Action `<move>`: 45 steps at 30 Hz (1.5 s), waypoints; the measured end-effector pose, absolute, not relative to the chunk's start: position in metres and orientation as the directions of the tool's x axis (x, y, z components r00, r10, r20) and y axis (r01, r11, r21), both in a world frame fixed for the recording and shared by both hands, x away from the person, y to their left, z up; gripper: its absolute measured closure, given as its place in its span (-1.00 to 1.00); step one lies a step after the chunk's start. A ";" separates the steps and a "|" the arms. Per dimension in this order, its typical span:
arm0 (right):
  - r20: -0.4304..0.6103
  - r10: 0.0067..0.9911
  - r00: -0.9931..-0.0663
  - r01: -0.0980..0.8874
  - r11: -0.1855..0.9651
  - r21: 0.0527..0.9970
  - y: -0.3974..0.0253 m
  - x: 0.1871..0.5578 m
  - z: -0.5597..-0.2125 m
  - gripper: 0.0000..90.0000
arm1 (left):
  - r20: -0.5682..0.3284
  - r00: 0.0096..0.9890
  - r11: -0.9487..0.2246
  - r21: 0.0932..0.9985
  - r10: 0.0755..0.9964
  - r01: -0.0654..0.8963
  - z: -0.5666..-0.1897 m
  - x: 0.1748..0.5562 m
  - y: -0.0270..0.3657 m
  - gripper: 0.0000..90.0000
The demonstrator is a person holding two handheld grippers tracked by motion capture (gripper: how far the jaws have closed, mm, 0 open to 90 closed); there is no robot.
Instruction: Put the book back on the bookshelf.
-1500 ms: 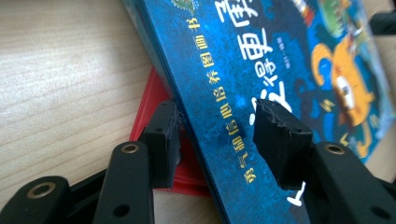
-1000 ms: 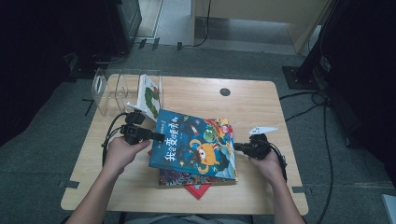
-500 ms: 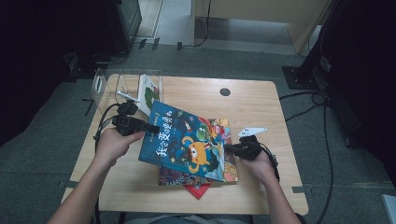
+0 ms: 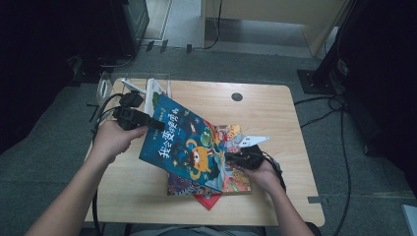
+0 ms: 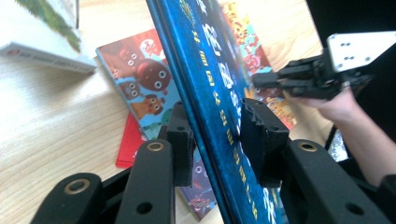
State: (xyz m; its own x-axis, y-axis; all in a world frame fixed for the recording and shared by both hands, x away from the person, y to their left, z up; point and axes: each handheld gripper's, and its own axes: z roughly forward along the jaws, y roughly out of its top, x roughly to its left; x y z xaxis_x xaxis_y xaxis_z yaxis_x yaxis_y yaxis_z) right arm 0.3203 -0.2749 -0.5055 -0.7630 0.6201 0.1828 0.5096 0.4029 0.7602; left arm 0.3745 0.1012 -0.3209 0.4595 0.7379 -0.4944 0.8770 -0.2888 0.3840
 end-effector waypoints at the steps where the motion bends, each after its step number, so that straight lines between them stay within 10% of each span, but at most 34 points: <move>1: 0.176 0.616 -0.768 0.502 0.408 0.763 -0.273 0.320 -0.506 1.00 | -0.493 0.464 -0.296 0.382 0.736 0.876 -0.318 0.375 0.099 0.51; 45: 0.157 0.574 -0.804 0.477 0.464 0.746 -0.245 0.336 -0.492 0.77 | -0.510 0.476 -0.404 0.253 0.716 0.879 -0.276 0.397 0.088 0.86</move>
